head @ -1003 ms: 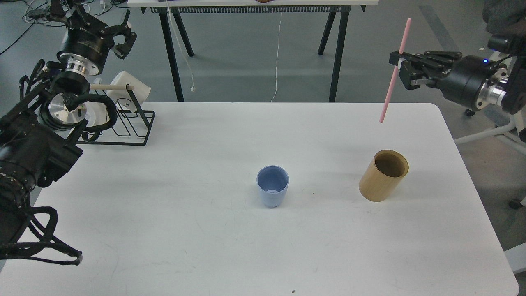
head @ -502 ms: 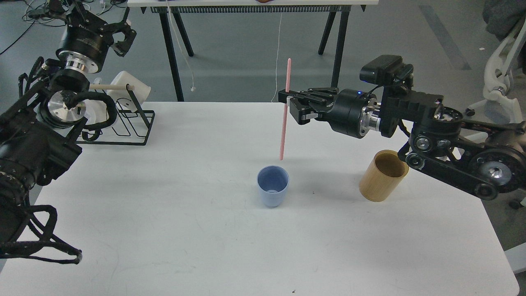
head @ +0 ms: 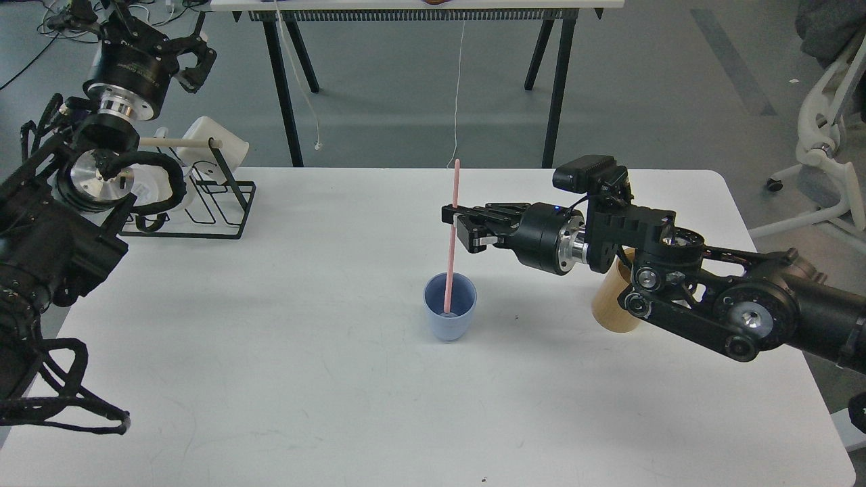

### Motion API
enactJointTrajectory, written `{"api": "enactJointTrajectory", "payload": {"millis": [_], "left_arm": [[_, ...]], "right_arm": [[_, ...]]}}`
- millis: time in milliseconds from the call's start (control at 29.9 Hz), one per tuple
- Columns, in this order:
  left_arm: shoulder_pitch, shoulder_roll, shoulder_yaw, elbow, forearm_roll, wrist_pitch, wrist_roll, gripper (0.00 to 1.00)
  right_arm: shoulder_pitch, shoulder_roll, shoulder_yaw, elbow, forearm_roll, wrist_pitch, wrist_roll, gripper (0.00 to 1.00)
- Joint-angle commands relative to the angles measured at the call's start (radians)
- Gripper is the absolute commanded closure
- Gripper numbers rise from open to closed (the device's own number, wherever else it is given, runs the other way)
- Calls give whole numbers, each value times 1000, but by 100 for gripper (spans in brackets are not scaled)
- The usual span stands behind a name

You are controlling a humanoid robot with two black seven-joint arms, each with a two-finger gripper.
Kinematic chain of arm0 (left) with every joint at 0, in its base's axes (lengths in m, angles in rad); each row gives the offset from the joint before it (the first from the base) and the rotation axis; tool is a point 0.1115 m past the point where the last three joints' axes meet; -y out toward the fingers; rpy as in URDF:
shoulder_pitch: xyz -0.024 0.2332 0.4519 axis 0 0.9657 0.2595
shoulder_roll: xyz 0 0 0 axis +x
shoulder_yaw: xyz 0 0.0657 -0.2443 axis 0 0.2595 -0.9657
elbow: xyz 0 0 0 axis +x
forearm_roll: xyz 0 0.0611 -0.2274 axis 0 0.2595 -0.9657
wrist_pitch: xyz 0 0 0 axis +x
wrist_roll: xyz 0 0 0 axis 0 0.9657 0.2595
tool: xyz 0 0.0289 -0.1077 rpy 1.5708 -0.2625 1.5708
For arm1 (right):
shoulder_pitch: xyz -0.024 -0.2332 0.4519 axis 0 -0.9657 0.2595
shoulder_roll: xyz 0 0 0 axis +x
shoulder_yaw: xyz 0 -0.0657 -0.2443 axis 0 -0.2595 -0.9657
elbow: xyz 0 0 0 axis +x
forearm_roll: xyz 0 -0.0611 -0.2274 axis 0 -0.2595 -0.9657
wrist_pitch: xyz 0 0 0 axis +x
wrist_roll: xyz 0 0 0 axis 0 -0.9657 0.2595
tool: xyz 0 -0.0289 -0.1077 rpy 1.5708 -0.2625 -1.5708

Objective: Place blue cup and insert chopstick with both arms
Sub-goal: 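Move the pink stick over the blue cup and lower it in, then open the right gripper to release the pink stick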

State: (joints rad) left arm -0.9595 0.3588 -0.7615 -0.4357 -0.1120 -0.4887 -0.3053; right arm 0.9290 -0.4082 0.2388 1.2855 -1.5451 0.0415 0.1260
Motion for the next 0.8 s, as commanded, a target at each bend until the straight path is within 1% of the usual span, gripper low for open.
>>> {"api": "enactJointTrajectory", "payload": {"millis": [0,167,201,268,435,468,502,569,602,669,769], "left_arm": [[-1,-3,-1,0,0,0,-1,0],[-1,-3,-1,0,0,0,-1,0],[-1,-3,-1,0,0,0,-1,0],[-1,-3,-1,0,0,0,-1,0],[-4,-1,-2,0,0,0,-1,0],[-5,-1,-2,0,0,0,-1,0],[-5,-1,-2,0,0,0,-1,0],[-5,-1,-2,0,0,0,-1,0],[-5,-3,-2,0,0,0,-3,0],[-7,-4,-2,0,0,0,-5,0],[-15,-6,-2,-1,0,0,-5,0]], "right_arm": [[-24,12,1,2,0,0,-2,81],[-35,5,4,3,0,0,-2,71],[-35,3,7,5,2,-2,-2,67],[-35,0,14,9,3,-2,0,56],[-35,-1,46,11,11,-3,1,41],[-35,-3,71,9,11,-3,3,36],[-35,-4,101,8,11,-2,6,29],[-36,-4,187,2,13,-2,10,8],[-36,-3,229,0,17,0,12,5],[-38,2,305,-3,61,3,12,4],[-36,-1,381,-20,204,8,11,4]]}}
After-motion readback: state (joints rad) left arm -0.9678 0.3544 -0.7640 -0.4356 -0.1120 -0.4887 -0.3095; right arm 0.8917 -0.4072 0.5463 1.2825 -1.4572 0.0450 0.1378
